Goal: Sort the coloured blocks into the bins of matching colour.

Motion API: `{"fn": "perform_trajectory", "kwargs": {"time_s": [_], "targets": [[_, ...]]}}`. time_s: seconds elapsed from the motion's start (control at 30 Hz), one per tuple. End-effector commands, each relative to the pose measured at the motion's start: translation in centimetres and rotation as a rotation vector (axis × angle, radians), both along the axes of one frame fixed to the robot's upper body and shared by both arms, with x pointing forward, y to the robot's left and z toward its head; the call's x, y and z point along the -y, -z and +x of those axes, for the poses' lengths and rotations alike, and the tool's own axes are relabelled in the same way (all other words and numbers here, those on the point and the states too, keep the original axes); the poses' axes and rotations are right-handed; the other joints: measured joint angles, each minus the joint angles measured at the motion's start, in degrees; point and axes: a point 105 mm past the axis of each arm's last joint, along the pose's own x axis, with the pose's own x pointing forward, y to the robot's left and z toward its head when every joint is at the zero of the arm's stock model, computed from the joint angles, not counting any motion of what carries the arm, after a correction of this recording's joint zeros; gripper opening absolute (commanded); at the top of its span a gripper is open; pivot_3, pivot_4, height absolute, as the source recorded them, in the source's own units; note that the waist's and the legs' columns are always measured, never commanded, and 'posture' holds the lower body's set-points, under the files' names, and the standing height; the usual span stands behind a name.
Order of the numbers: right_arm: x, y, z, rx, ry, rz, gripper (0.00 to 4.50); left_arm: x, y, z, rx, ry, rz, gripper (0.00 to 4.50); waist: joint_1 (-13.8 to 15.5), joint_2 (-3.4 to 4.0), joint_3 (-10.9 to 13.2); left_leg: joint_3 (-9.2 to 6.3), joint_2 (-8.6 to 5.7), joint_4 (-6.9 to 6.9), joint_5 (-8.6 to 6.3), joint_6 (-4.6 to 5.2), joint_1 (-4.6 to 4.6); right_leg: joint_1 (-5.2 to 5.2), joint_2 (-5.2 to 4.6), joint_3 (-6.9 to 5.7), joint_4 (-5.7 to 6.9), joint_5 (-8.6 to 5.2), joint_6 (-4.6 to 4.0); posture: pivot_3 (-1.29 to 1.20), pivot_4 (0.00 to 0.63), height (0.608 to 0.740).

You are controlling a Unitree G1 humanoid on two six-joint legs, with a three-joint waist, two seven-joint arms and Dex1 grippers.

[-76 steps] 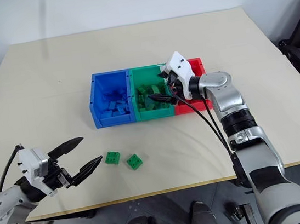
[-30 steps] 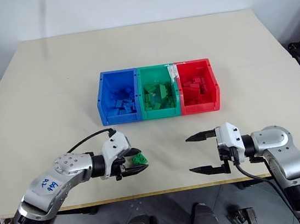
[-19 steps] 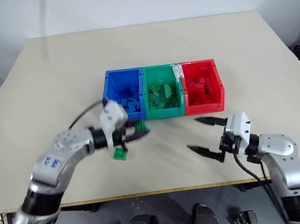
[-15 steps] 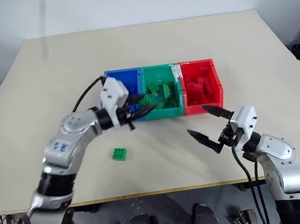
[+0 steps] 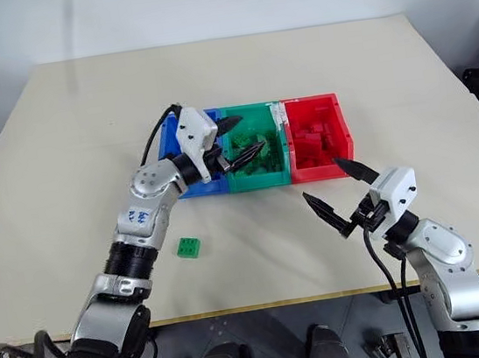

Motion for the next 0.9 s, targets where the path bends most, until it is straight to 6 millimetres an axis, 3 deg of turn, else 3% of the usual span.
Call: {"fn": "perform_trajectory", "kwargs": {"time_s": [0.03,0.1,0.27,0.43,0.53,0.63,0.77,0.9], "targets": [[-1.3,-1.0,0.0,0.038,-0.094,-0.024,4.5,-2.5,-1.9,-2.8,0.098,0.043,-0.025,4.25,-0.5,0.0,0.0,0.0,0.03,0.0,0.0,0.0,0.0,-0.01,0.0,0.0,0.02,0.0,0.0,0.0,0.15,0.74],[-1.8,-1.0,0.1,0.032,-0.139,-0.034,4.5,-3.8,-1.7,-3.9,0.1,0.044,-0.014,4.25,-1.0,0.0,0.0,0.0,0.05,-0.01,0.0,-0.01,0.02,-0.01,0.0,0.0,0.04,0.0,0.0,0.0,0.15,0.74],[-4.0,0.7,-1.0,-0.083,-0.433,-0.179,4.5,-11.4,1.0,-8.6,0.031,-0.056,0.058,4.38,-1.7,0.01,0.0,0.03,0.09,-0.05,0.0,0.0,0.12,0.01,0.0,0.13,0.05,-0.01,-0.02,0.0,0.15,0.74],[-4.0,1.6,-1.3,-0.127,-0.615,-0.331,4.5,-18.3,3.9,-12.9,-0.137,-0.226,0.084,4.38,-1.0,-0.02,0.0,0.0,0.11,-0.04,-0.04,0.05,0.1,0.04,-0.03,0.1,-0.03,-0.01,-0.03,0.0,0.15,0.74],[-3.9,1.8,-1.4,-0.129,-0.674,-0.39,4.5,-20.7,5.5,-14.7,-0.205,-0.295,0.112,4.38,-0.5,-0.03,0.0,-0.08,0.09,-0.02,-0.04,0.06,0.1,0.1,-0.03,0.07,-0.03,-0.01,-0.03,0.0,0.15,0.74],[-3.7,1.8,-1.2,-0.131,-0.698,-0.406,4.5,-20.7,6.5,-15.9,-0.239,-0.286,0.173,4.38,0.0,-0.04,0.0,-0.06,0.08,-0.02,-0.06,0.07,0.1,0.09,-0.03,0.07,-0.04,-0.01,-0.03,0.0,0.15,0.74],[-3.5,1.9,-0.8,-0.138,-0.702,-0.412,4.5,-17.8,6.6,-16.1,-0.246,-0.13,0.209,4.38,0.2,-0.04,0.0,-0.05,0.09,-0.02,-0.06,0.06,0.09,0.07,-0.03,0.07,-0.04,-0.01,-0.05,0.0,0.15,0.74],[-3.4,2.3,-0.8,-0.163,-0.719,-0.426,4.5,-15.6,8.5,-15.1,-0.272,0.03,0.333,4.38,0.1,-0.03,0.0,0.0,0.09,-0.02,-0.07,0.04,0.09,0.04,-0.02,0.07,-0.02,0.0,-0.05,0.0,0.15,0.74]]}}
